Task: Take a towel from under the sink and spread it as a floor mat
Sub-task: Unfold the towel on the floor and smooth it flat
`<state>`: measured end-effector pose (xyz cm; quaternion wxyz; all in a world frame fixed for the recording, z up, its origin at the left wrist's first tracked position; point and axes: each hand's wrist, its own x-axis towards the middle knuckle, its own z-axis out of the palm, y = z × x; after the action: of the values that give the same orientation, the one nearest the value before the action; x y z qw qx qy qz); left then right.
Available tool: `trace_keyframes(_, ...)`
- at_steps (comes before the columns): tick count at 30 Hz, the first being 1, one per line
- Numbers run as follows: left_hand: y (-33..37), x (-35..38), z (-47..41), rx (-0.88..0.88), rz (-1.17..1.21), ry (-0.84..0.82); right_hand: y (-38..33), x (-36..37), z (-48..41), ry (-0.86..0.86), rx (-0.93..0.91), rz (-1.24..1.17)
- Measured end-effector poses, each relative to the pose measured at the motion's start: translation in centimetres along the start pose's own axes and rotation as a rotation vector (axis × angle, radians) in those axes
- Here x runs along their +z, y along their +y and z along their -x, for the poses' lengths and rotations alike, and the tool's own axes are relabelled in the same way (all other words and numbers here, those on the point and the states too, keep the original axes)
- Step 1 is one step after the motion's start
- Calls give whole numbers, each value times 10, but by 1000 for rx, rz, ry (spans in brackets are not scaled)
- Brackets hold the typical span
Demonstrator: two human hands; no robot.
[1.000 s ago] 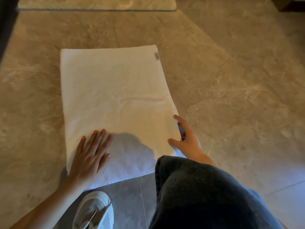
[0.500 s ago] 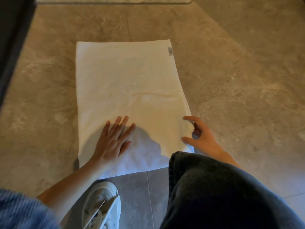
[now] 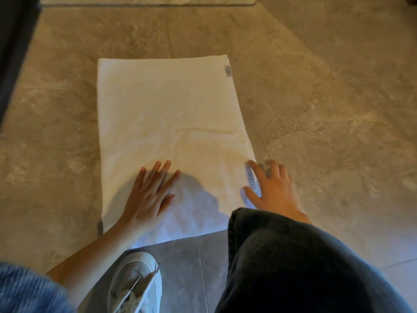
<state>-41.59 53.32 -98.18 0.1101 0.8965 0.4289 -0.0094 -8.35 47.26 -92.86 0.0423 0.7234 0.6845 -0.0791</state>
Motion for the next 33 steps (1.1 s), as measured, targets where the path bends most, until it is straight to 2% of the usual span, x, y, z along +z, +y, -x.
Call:
trace_keyframes(2, -3, -2, -2, -2, -8, -1, -32, 2, -11, 56, -116, -76)
trace_keyframes(5, -17, -5, -2, -75, -21, 4, -72, 18, -27, -34, -243, -103)
trace_keyframes(9, -41, -5, 0, -185, 38, -4, -76, 34, -38, -51, -236, -156)
trace_keyframes(14, -25, -7, -27, -131, 56, -11, -43, 43, -47, -46, -219, -132)
trace_keyframes(20, 28, -8, -95, -89, 118, 10, 38, 32, -65, -39, -195, -130)
trace_keyframes(25, 53, -6, -147, 61, 77, 15, 102, 19, -86, -21, -173, -89)
trace_keyframes(33, 59, -9, -161, 58, 11, -18, 114, 15, -95, -22, -175, -74)
